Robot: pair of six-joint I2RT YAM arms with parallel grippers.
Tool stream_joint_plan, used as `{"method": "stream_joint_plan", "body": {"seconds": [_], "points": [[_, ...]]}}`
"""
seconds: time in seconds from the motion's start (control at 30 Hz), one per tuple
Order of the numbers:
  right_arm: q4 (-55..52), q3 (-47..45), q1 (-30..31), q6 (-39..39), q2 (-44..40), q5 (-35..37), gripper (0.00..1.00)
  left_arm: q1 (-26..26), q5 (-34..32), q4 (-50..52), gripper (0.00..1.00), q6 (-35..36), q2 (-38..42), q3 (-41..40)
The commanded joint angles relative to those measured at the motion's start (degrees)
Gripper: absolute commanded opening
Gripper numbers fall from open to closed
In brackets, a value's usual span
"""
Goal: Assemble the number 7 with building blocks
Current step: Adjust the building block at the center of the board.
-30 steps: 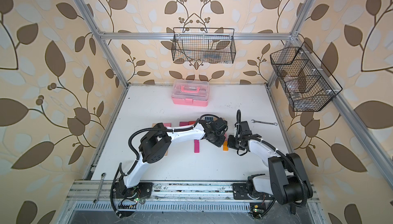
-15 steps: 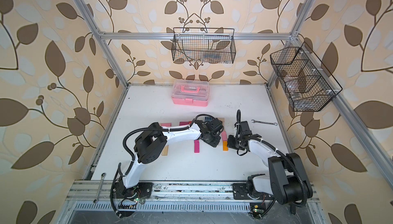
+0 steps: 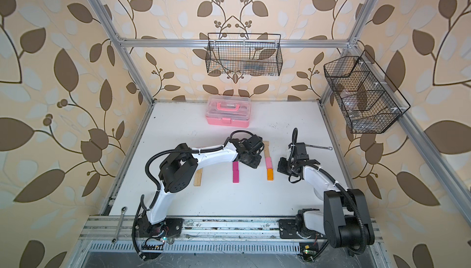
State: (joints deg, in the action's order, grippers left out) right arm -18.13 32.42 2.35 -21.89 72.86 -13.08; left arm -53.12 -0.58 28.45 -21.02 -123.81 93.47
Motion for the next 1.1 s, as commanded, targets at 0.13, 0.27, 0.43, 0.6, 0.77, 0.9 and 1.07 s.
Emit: {"method": "stream_joint_plan", "body": {"seconds": [0.13, 0.27, 0.43, 0.6, 0.77, 0.9, 1.07], "points": [[-0.9, 9.5, -0.2, 3.1, 3.7, -0.2, 0.1, 4.0, -2.7, 0.3, 0.37, 3.8, 4.8, 4.1], [0.5, 14.1, 0.5, 3.1, 8.9, -0.4, 0.09, 6.3, -0.9, 0.4, 0.37, 4.9, 3.8, 6.7], [0.7, 19.8, 1.6, 3.1, 16.3, -0.2, 0.09, 8.0, 2.2, 0.6, 0.37, 5.9, 1.0, 10.4], [0.0, 23.0, 2.1, 3.4, 19.8, 0.9, 0.09, 8.1, 6.5, 1.6, 0.37, 6.7, -3.2, 14.7], [-0.2, 23.0, 2.2, 3.8, 21.1, 1.4, 0.09, 7.9, 9.0, 0.8, 0.35, 5.6, -5.5, 15.8], [-0.1, 22.4, 1.9, 3.9, 21.2, 1.5, 0.09, 7.2, 10.3, -0.1, 0.32, 4.5, -7.2, 16.1], [0.1, 21.5, 1.5, 3.8, 20.8, 1.4, 0.09, 6.0, 11.5, -0.5, 0.31, 3.5, -9.4, 17.5]]}}
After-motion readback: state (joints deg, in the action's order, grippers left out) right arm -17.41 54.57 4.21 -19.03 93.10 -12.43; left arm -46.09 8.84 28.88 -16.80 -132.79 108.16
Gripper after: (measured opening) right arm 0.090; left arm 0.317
